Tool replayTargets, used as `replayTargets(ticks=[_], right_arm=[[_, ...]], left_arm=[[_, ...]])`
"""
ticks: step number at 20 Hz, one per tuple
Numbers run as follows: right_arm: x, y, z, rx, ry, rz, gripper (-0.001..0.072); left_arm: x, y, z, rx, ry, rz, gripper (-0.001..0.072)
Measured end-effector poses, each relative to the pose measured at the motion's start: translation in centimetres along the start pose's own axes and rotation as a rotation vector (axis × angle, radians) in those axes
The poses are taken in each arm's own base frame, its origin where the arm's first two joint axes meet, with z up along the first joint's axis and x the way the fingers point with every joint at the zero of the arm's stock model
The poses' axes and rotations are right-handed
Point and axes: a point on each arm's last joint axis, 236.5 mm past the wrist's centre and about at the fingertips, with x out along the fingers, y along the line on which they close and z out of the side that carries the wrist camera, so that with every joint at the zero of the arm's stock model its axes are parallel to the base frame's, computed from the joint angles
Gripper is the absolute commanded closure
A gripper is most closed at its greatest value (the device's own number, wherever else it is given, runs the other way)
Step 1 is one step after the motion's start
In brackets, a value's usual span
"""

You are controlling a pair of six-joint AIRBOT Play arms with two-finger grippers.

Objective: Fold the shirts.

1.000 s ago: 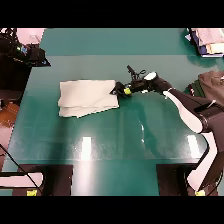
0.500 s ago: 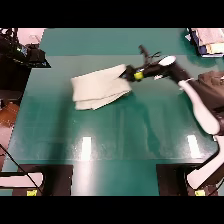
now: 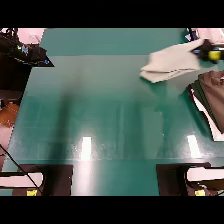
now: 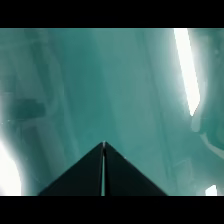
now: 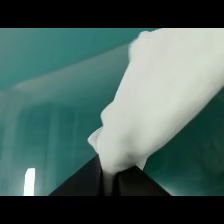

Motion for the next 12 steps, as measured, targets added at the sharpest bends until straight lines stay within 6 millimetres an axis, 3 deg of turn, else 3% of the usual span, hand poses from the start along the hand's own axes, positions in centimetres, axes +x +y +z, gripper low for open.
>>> replayTargets(ticks=[3,5,8,12], right_arm=[[-4.7,-5.0,3.6,0.061,-0.134,-0.092,0.0695],[-6.9,-6.9,5.3,0.101,-0.209,-0.113,0.0695],[-9.4,-7.5,7.9,0.138,-0.317,-0.1,0.0695],[-13.0,-5.2,11.9,0.06,-0.442,-0.082,0.0695]], left_arm=[[0.1,-0.7,0.1,-0.004,-0.004,-0.02,0.0684],[0.3,-1.3,0.1,0.0,-0.001,-0.03,0.0684],[0.7,-2.5,0.1,0.016,0.004,-0.047,0.0684],[1.3,-3.8,0.3,0.041,0.001,-0.059,0.0684]])
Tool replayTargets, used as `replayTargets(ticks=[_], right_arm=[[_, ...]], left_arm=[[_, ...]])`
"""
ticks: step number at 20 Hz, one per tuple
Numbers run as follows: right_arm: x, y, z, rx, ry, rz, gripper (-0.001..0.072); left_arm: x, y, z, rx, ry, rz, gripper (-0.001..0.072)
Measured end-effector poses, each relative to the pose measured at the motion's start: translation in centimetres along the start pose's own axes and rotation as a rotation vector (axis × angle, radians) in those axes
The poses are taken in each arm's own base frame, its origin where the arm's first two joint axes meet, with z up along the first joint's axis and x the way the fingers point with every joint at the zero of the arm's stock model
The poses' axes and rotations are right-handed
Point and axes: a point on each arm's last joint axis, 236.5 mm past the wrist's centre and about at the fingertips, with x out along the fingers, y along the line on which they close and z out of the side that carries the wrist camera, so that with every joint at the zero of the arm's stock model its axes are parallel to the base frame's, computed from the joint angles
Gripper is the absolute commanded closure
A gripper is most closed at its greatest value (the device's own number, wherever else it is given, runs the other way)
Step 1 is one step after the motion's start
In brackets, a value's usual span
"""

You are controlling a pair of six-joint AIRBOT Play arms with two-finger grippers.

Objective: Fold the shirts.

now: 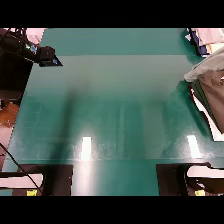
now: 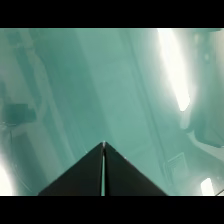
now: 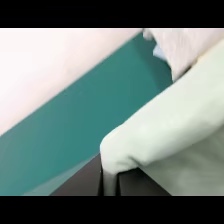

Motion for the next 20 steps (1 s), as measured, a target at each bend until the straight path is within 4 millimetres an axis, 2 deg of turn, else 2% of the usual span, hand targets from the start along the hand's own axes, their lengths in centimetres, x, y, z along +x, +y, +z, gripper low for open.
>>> replayTargets(ticks=[4,7,9,14,20], right_arm=[[-2.7,2.7,3.9,-0.116,-0.07,0.005,0.0696],[-4.4,3.1,4.7,-0.194,-0.055,-0.051,0.0695],[-5.5,2.8,4.4,-0.229,-0.034,-0.101,0.0695],[-8.7,0.0,2.3,-0.261,0.028,-0.252,0.0694],[-14.7,-6.7,-2.2,-0.154,0.116,-0.457,0.0693]], left_arm=[[0.2,-0.5,0.1,0.009,-0.001,-0.004,0.0684],[0.3,-0.5,0.1,0.012,0.0,-0.003,0.0684],[0.3,-0.6,0.1,0.012,0.0,-0.004,0.0684],[0.3,-0.6,-0.1,0.012,0.005,-0.005,0.0684],[0.3,-0.7,-0.4,0.026,0.021,-0.008,0.0684]])
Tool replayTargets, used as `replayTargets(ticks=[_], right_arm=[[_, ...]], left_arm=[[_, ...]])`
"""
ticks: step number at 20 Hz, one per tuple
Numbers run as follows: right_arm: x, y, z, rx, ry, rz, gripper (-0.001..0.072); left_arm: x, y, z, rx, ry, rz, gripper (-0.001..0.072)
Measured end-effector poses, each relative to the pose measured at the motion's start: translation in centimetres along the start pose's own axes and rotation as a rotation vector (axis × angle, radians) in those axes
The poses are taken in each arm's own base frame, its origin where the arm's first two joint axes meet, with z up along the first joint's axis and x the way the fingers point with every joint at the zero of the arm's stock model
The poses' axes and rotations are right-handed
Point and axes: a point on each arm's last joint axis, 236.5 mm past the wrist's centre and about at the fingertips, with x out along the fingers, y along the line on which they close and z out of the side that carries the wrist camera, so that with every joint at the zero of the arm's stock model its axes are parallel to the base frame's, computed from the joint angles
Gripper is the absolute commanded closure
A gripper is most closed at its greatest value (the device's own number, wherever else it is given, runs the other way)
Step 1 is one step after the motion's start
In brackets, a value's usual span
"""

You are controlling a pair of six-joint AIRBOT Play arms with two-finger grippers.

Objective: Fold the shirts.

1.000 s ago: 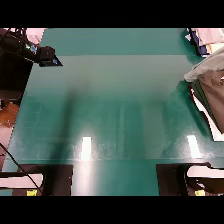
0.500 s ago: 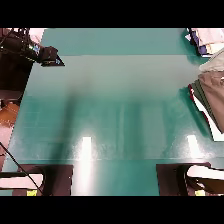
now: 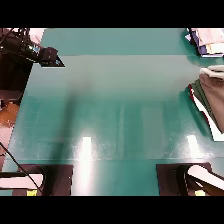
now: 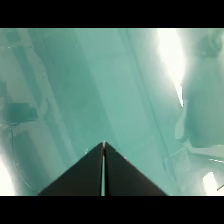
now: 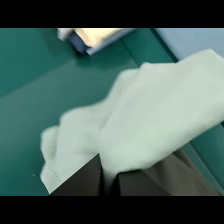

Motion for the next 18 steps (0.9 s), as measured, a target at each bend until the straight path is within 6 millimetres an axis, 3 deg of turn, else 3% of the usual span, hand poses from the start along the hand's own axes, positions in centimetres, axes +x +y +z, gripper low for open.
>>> replayTargets(ticks=[4,9,11,12,15,18], right_arm=[[-1.2,-4.8,-5.4,0.113,0.073,-0.1,0.0692],[-1.5,-8.7,-12.8,0.252,0.179,-0.175,0.0665],[-1.7,-9.7,-15.3,0.302,0.218,-0.195,0.0222],[-1.9,-10.3,-16.2,0.322,0.228,-0.208,0.0124],[-2.8,-12.2,-18.1,0.39,0.234,-0.251,0.0126],[-4.3,-13.8,-18.4,0.448,0.217,-0.287,0.0139]], left_arm=[[0.0,-0.1,-0.3,0.013,0.011,-0.003,0.0684],[0.0,-0.1,-0.6,0.03,0.023,-0.006,0.0684],[0.0,-0.2,-0.7,0.034,0.03,-0.007,0.0683],[0.0,-0.2,-0.8,0.037,0.033,-0.008,0.0683],[0.0,-0.2,-0.9,0.049,0.036,-0.009,0.0684],[0.0,-0.2,-0.9,0.059,0.036,-0.009,0.0683]])
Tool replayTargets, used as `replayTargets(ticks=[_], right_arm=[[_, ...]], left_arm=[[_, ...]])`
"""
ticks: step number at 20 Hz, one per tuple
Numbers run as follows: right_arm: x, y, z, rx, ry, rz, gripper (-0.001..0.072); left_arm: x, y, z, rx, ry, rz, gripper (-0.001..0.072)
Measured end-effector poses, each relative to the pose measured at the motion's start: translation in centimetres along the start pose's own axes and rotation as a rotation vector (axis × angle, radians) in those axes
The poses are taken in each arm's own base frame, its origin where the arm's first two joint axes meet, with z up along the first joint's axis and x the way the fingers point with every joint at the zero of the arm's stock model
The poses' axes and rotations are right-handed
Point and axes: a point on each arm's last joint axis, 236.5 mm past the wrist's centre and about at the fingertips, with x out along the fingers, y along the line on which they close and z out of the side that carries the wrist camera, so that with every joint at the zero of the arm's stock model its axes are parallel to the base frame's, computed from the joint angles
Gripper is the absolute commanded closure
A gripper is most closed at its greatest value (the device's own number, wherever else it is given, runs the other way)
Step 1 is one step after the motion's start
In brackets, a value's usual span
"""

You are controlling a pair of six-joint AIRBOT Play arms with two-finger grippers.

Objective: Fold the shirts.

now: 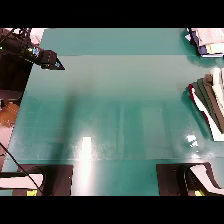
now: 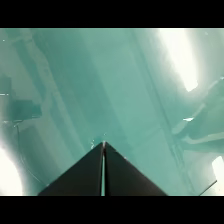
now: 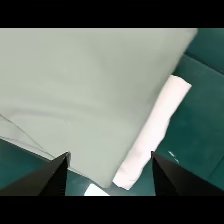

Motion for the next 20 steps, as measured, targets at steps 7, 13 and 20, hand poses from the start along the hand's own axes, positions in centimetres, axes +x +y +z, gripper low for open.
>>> replayTargets(ticks=[7,13,20], right_arm=[[-0.9,14.4,-2.3,-0.156,0.061,0.381,0.014],[-5.4,29.6,-17.4,-0.596,0.326,0.745,0.0142],[-11.2,34.9,-31.0,-0.871,0.517,0.968,0.0691]], left_arm=[[0.0,0.1,0.4,0.005,-0.018,0.005,0.0683],[0.0,0.2,0.7,0.005,-0.03,0.008,0.0683],[0.0,0.2,0.8,0.005,-0.033,0.009,0.0683]])
